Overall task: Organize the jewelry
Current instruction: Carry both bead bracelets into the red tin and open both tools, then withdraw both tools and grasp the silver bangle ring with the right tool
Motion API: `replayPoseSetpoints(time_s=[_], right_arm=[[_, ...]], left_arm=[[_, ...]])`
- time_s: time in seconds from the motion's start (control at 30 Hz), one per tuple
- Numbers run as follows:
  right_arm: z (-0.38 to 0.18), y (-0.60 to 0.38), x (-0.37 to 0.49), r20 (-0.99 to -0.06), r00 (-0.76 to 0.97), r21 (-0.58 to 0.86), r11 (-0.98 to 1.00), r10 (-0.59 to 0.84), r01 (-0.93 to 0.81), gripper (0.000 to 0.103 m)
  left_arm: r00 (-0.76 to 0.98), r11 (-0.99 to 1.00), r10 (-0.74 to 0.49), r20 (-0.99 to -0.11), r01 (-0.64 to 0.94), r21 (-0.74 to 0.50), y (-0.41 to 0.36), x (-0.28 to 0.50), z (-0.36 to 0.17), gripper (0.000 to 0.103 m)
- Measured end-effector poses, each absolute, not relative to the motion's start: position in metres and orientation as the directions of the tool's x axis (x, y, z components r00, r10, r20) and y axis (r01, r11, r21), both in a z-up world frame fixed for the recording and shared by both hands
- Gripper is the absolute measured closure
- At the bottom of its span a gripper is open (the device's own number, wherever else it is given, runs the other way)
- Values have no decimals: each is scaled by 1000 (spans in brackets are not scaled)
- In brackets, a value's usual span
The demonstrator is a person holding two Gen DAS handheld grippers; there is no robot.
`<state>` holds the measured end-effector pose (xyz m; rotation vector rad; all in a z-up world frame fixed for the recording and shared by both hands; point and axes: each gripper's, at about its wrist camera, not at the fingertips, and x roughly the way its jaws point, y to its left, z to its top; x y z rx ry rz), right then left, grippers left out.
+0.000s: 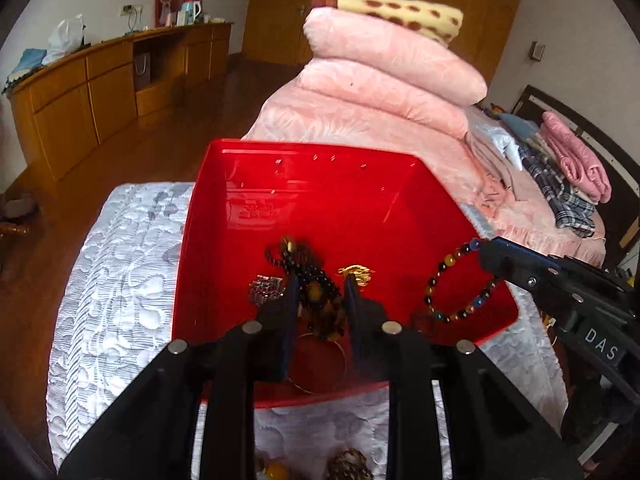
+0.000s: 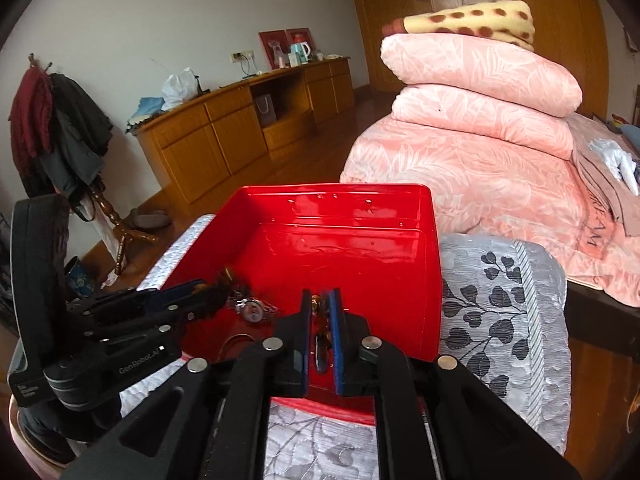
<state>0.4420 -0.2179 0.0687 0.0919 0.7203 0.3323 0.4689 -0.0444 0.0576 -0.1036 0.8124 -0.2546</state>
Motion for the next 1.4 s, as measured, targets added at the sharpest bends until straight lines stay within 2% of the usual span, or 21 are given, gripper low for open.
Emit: replayPoseSetpoints(time_s=[0.03, 0.1, 0.13, 0.23, 0.4, 0.47, 0.8, 1.0, 1.13, 1.23, 1.33, 1.4], right_arm=[[68, -218, 441, -629, 708, 183, 947, 320, -265, 90], [69, -218, 438, -626, 718, 167, 951, 305, -259, 89], [70, -220, 436, -623, 724, 164, 954, 297, -250, 87], [75, -225, 428, -606, 740, 166, 956, 292, -241, 81], [82, -227, 396, -574, 763, 160, 955, 297, -250, 77], [81, -226, 382, -571, 762, 165, 952, 305, -258, 77], [43, -204, 315, -613, 693, 239, 925, 380, -296, 76], [17, -184, 286, -660, 631, 268, 912, 408, -310, 67], [3, -169, 274, -688, 591, 277, 905, 421, -322, 56], [-5, -159, 269, -703, 573, 274, 904, 421, -328, 54], [-9, -151, 267, -715, 568, 267, 910, 408, -318, 33], [-10, -146, 266, -719, 573, 247, 915, 393, -319, 33]], left_arm=[[661, 966, -259, -705, 179, -187, -43, 470, 55, 76], [667, 966, -257, -699, 174, -190, -38, 469, 55, 61], [675, 967, -256, -692, 172, -190, -36, 467, 57, 57], [706, 970, -244, -665, 170, -175, -30, 457, 68, 55], [775, 978, -208, -597, 159, -133, -18, 418, 94, 38], [795, 984, -178, -581, 141, -108, -11, 401, 100, 35], [793, 992, -120, -597, 70, -108, 30, 322, 78, 24], [761, 994, -88, -643, 24, -108, 52, 285, 48, 17], [729, 994, -80, -680, 6, -110, 62, 268, 30, 15], [720, 996, -64, -692, -1, -93, 64, 259, 23, 13], [714, 996, -66, -697, 10, -85, 66, 252, 20, 10], [712, 996, -73, -699, 16, -89, 67, 248, 18, 9]])
